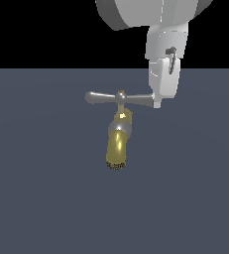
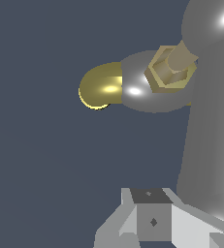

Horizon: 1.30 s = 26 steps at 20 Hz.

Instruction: Turn on the faucet by rotating a designated handle.

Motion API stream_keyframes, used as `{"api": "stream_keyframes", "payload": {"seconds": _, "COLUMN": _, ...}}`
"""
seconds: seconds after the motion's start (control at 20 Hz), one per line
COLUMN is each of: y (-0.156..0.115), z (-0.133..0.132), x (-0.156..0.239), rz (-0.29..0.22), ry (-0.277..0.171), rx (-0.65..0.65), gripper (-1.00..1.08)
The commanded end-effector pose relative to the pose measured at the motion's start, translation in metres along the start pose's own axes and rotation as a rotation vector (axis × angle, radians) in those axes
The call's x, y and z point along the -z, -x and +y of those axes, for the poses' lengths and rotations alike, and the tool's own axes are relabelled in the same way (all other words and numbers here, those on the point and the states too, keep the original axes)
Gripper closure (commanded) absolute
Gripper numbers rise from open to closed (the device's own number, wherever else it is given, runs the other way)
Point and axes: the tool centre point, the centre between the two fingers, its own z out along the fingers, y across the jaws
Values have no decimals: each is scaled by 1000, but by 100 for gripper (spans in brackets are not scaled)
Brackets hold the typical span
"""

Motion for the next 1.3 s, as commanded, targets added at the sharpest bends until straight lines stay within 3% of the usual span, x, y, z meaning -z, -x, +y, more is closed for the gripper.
{"api": "stream_keyframes", "payload": {"seconds": 0.0, "y": 1, "z": 7, "x": 0, "rz": 0, "ry": 0, "rx": 0, "gripper": 108}}
{"api": "stream_keyframes", "payload": {"seconds": 1.25, "y": 7, "z": 74, "x": 0, "rz": 0, "ry": 0, "rx": 0, "gripper": 108}}
